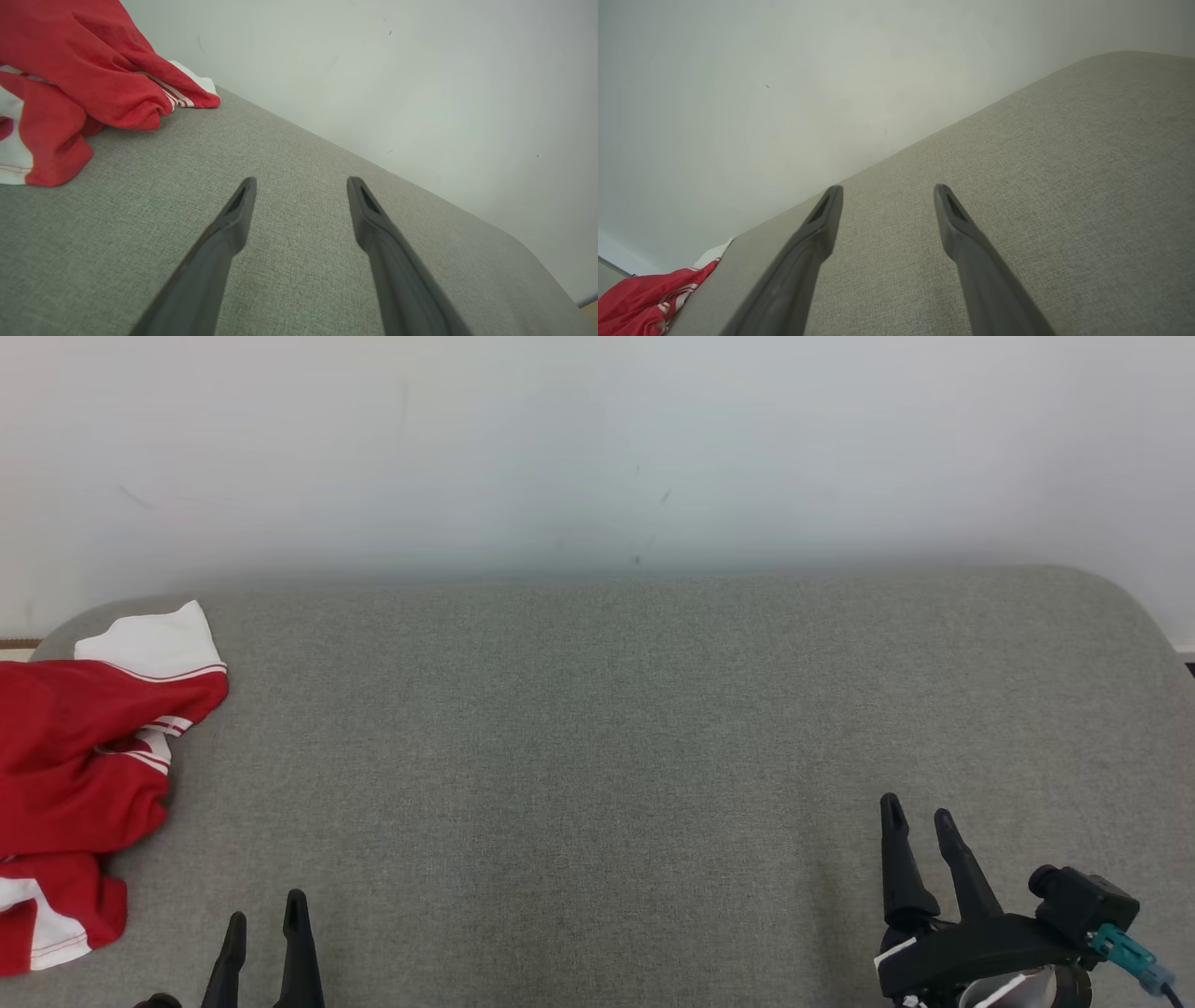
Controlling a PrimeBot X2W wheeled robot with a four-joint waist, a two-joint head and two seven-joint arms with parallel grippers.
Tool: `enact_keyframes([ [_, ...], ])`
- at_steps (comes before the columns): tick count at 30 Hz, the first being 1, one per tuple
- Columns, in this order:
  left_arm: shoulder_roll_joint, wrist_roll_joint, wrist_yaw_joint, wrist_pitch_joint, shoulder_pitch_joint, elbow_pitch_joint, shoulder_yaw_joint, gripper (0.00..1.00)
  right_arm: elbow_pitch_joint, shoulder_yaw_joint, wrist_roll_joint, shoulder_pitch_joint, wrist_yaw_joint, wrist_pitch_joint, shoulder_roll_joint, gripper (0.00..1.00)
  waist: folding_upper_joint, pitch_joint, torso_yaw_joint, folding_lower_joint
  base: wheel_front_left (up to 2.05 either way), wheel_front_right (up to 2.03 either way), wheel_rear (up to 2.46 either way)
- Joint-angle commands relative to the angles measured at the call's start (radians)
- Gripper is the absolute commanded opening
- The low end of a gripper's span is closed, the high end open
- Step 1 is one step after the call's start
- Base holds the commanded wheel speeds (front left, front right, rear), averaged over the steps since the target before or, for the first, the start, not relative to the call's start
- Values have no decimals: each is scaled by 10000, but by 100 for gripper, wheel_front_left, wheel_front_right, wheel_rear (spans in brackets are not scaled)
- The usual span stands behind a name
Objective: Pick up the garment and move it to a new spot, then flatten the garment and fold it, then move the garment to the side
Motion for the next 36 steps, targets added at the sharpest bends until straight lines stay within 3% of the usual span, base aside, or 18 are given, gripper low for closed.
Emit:
enact_keyframes([
  [1, 81, 352, 29, -83, 21, -113, 1, 100, -121, 102, -396, -59, 5, -106, -53, 100, -1, -14, 0, -1, 0, 0, 0],
  [19, 250, 2283, 321, -420, 79, -23, -116, 100, -22, 562, -2520, 47, 4, -621, -56, 100, -1, -143, -60, -1, 0, 0, 0],
  [36, 348, 3543, 599, -672, 143, 41, -1, 100, 24, 713, -3693, 165, 3, -1033, -56, 100, -1, -205, -68, -1, 0, 0, 0],
])
